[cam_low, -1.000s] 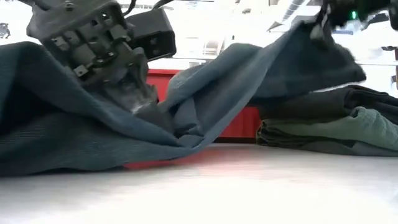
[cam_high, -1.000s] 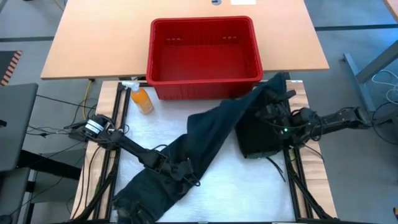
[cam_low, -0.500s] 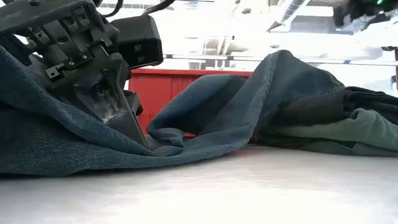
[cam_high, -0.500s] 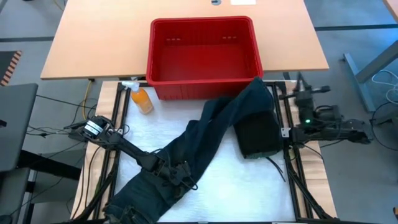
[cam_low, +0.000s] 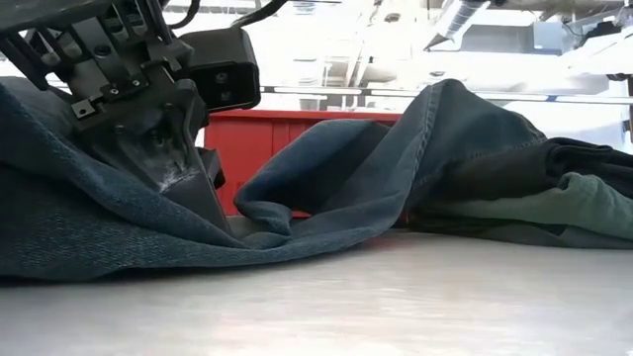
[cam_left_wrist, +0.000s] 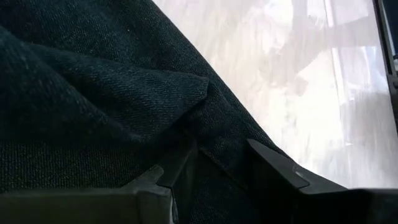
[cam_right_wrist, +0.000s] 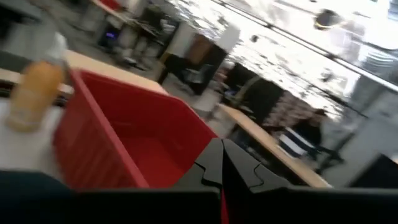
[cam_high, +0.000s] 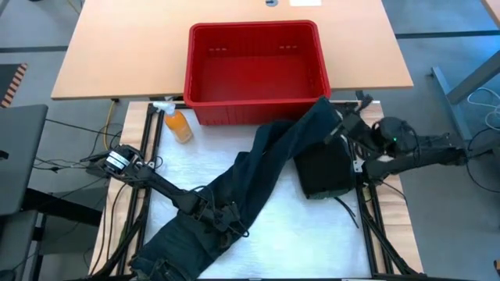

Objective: Fold laundry
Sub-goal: Fold the dark blue jeans

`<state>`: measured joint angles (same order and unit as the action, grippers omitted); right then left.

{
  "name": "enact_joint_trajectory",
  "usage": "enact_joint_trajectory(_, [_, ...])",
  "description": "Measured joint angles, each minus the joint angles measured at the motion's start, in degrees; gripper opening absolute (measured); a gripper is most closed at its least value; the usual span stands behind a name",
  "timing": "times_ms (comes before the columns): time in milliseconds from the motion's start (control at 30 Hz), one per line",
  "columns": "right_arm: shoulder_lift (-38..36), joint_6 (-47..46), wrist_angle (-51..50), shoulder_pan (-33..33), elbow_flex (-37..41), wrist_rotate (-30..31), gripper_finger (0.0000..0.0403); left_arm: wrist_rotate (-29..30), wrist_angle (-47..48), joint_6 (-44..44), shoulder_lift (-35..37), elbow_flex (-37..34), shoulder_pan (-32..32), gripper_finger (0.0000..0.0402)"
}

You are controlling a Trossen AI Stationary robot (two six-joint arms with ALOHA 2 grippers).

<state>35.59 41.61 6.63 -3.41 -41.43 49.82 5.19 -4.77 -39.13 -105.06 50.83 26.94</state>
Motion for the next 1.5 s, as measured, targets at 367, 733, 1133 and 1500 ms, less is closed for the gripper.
enact_joint_trajectory(367, [18.38, -20.24, -38.04, 18.57, -25.65, -45.14, 0.0023, 3.76, 0.15, -1.01, -0.09, 0.02, 2.28, 0.0128])
enact_joint_trajectory(733, [37.99, -17.78, -78.24, 26.99, -48.30, -40.92, 0.0068, 8.65, -0.09, 2.54, -0.15, -0.03, 3.27, 0.0128])
enact_joint_trajectory(1133, [47.12, -4.80, -88.32, 19.83, -57.23, -32.32, 0.0184, 8.81, -1.16, 5.50, -0.15, -0.05, 2.97, 0.0128])
enact_joint_trajectory(1500, [54.11, -0.70, -91.58, 18.61, -57.29, -27.01, 0.0198, 9.04, -1.37, 5.46, -0.15, -0.05, 3.08, 0.0128])
